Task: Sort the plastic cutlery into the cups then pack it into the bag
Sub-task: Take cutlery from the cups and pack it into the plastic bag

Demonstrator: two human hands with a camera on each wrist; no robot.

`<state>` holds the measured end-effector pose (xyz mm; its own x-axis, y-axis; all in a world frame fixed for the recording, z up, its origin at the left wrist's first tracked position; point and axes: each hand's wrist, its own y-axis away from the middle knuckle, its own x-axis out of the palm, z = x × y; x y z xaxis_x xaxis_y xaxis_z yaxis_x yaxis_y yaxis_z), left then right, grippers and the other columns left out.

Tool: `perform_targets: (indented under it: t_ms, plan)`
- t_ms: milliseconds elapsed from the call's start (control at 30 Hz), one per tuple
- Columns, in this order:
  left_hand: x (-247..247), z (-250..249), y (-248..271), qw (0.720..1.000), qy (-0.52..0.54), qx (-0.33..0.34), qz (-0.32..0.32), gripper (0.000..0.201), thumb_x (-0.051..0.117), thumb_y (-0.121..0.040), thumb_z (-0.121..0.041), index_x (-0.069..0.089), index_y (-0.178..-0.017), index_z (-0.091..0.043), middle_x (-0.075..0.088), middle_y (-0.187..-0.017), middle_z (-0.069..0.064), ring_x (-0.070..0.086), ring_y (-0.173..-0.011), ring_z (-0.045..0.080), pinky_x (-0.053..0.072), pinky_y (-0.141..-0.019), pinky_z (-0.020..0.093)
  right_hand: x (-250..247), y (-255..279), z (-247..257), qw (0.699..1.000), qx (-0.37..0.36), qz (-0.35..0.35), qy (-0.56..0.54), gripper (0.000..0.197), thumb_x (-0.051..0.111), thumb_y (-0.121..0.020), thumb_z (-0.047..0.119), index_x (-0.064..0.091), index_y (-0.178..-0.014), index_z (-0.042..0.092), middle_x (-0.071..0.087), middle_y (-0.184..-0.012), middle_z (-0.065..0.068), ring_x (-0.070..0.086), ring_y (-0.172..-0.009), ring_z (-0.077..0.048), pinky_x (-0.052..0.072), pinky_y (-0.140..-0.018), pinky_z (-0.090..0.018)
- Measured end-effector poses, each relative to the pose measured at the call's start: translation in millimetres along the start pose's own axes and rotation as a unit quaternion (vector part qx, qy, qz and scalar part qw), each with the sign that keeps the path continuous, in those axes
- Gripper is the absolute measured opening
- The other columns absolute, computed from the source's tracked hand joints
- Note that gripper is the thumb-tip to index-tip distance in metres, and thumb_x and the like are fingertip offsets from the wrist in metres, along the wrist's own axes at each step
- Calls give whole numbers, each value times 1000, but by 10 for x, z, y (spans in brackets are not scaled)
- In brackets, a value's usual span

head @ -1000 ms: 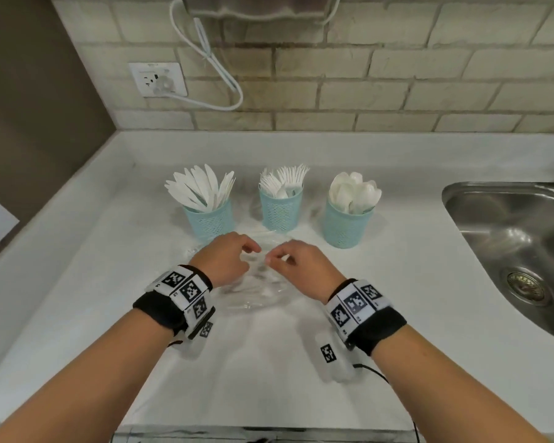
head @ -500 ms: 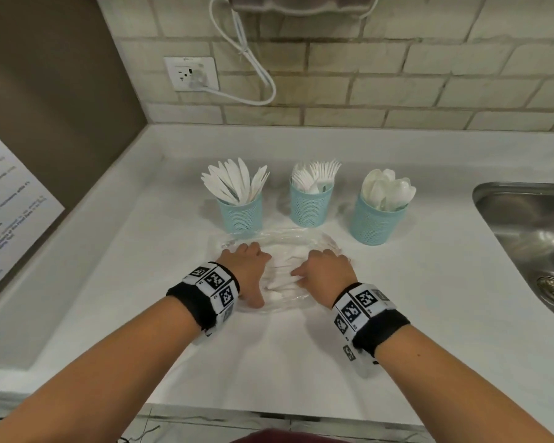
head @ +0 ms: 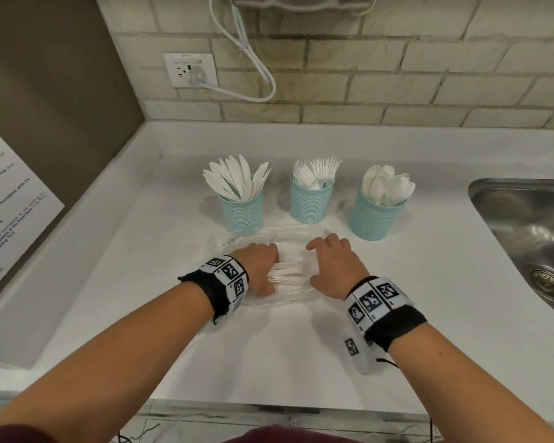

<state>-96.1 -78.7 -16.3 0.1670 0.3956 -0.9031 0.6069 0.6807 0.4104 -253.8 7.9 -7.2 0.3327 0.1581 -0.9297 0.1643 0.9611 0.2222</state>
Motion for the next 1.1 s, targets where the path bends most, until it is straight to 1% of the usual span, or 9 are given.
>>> perform_targets:
  t_ms: [133,333,467,633,733,833,933,1000,1100]
  plan:
    - [32,-13,-36,999,-31,22,-3,51,62,-84,-37,43,-126,-15,54,-122,8,50,-112,26,46,-92,40,62,-24,-25,997,17,65,37,57,48,-90,26,30,-144,19,36,-144,-11,33,-133,-32,32,-109,-43]
    - [87,25,-41,998,-25,51,-23,42,63,-84,-31,46,-119,-13,53,-119,9,53,-106,26,42,-86,34,148,-30,15,998,-10,46,48,43,46,-93,24,45,-136,24,44,-133,-8,40,-126,-29,33,-104,-42]
    - [91,1,-28,998,3,56,-33,37,62,-83,-27,48,-115,-16,57,-111,8,57,-96,25,45,-79,31,208,-50,56,999,-21,47,-14,39,48,-91,21,50,-130,22,49,-123,-9,41,-120,-30,35,-101,-38]
    - [122,45,-41,997,-18,73,-28,40,61,-86,-31,51,-119,-12,52,-118,10,48,-112,27,42,-92,35,233,-74,45,998,1,32,-59,33,55,-89,32,54,-120,20,58,-120,-7,45,-118,-28,29,-103,-35]
    - [116,87,-54,996,4,77,-44,37,59,-88,-32,51,-118,-11,54,-118,11,49,-111,27,41,-91,35,164,-33,36,994,26,8,-101,36,60,-87,38,54,-119,23,53,-123,-7,44,-121,-28,35,-104,-39]
    - [110,136,-56,992,68,82,-64,34,58,-89,-35,50,-114,-14,61,-112,8,57,-101,26,46,-87,36,18,15,42,983,24,-20,-179,40,63,-85,34,51,-122,24,45,-123,-5,48,-117,-24,40,-100,-34]
    - [114,197,-47,975,169,83,-117,38,61,-88,-30,46,-120,-15,57,-114,4,57,-101,23,47,-89,37,-156,45,91,959,11,-75,-273,41,65,-83,26,51,-121,22,46,-117,-5,54,-106,-23,41,-85,-24]
    - [86,191,-32,955,227,88,-169,33,61,-89,-19,46,-117,-11,52,-105,3,54,-95,22,41,-79,30,-256,46,183,923,-15,-131,-362,38,65,-85,23,52,-120,16,50,-116,-6,55,-102,-20,43,-81,-18]
    - [18,131,-22,908,310,109,-260,21,61,-89,-13,51,-108,-8,50,-94,8,49,-85,21,31,-69,24,-383,6,384,902,-65,-208,-372,32,58,-91,32,55,-117,14,48,-116,-2,45,-111,-13,38,-99,-23]
